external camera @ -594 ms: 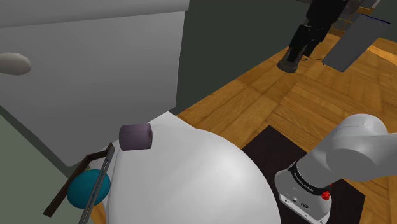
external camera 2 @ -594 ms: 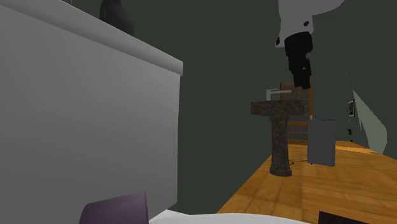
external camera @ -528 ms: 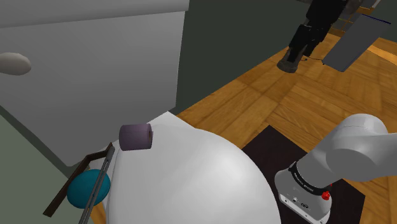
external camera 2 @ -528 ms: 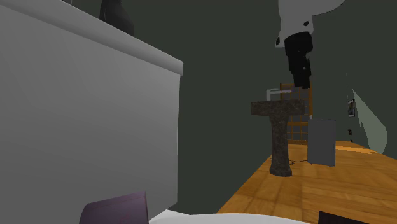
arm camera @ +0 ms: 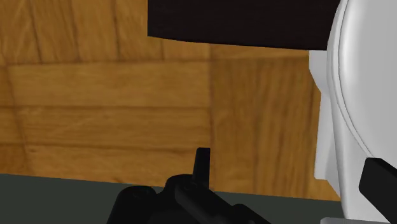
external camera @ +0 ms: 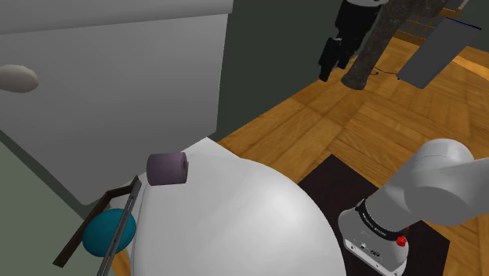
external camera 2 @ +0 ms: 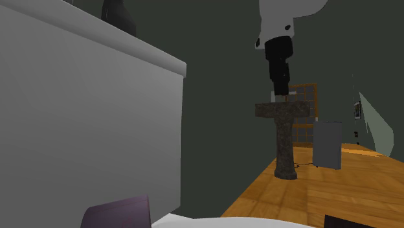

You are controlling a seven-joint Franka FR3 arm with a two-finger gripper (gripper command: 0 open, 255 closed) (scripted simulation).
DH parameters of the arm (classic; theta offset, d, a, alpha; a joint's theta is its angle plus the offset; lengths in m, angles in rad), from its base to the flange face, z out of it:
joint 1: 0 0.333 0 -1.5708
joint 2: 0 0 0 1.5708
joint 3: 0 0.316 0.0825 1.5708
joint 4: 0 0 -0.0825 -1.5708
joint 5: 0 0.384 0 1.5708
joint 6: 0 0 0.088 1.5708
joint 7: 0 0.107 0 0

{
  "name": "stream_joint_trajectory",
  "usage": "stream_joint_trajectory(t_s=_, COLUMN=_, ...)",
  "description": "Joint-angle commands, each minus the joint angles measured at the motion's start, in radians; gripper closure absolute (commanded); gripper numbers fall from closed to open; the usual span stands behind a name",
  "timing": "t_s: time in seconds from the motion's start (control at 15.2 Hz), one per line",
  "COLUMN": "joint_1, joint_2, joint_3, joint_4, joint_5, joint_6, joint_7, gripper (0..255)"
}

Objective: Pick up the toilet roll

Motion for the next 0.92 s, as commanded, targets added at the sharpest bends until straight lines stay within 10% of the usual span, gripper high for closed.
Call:
stream_joint_trajectory(t_s=0.0, joint_1=0.019, joint_2=0.055, joint_3=0.035, joint_4=0.019, joint_5=-0.003, joint_6=0.042, joint_7=0.007, gripper=0)
stream_joint_trajectory(t_s=0.86, joint_1=0.107, joint_2=0.409, joint_3=0.255, joint_4=0.187, joint_5=-0.120, joint_6=0.228, joint_7=0.083, gripper=0)
